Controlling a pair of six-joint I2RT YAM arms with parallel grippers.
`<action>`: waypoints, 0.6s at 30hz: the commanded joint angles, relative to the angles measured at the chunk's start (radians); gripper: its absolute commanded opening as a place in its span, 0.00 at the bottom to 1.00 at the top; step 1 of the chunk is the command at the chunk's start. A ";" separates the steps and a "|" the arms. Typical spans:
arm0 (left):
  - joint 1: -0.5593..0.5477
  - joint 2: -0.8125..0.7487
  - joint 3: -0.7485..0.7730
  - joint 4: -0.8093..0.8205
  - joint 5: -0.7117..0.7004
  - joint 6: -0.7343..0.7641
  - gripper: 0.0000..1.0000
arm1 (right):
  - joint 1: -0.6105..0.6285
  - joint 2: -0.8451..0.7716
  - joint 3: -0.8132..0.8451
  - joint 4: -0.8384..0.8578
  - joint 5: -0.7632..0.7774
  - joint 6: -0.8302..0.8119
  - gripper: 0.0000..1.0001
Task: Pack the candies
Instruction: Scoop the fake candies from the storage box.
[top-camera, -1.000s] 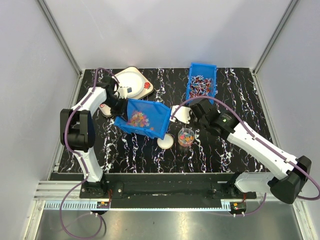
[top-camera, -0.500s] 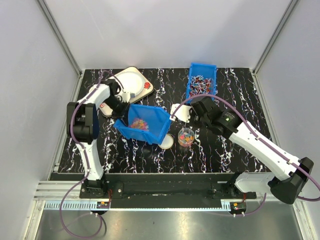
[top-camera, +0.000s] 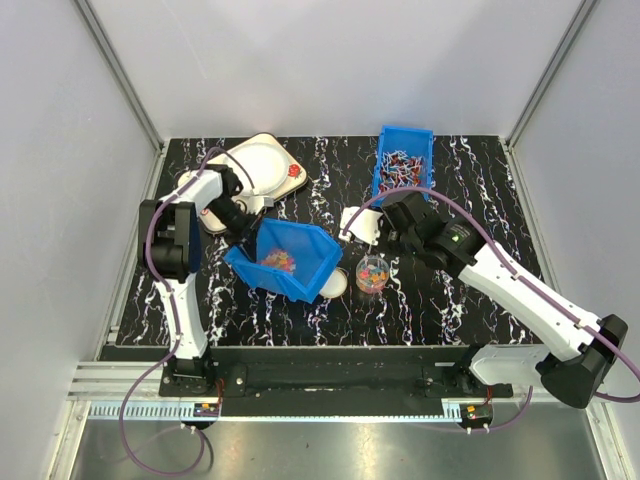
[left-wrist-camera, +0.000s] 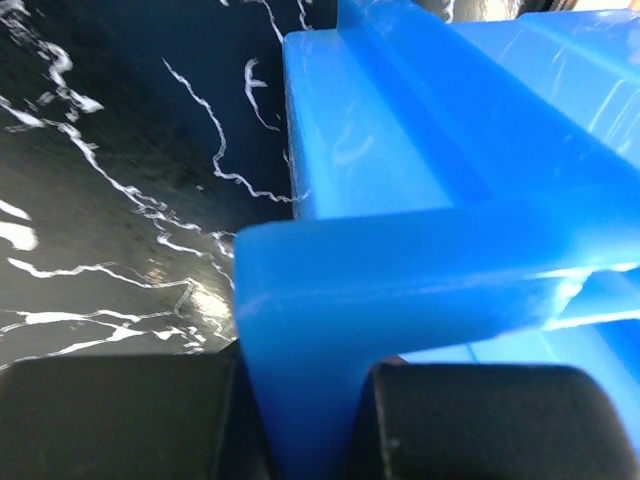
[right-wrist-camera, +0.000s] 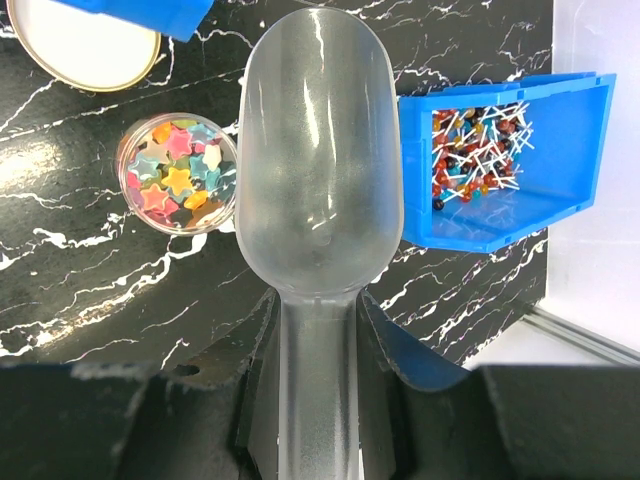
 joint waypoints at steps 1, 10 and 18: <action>0.004 -0.058 0.038 -0.108 0.051 -0.045 0.00 | 0.007 -0.010 0.068 0.032 -0.030 0.012 0.00; -0.025 -0.131 0.021 0.115 -0.240 -0.247 0.00 | 0.076 0.095 0.195 -0.043 -0.070 -0.025 0.00; -0.088 -0.146 -0.011 0.204 -0.256 -0.306 0.00 | 0.183 0.247 0.244 -0.089 0.004 -0.109 0.00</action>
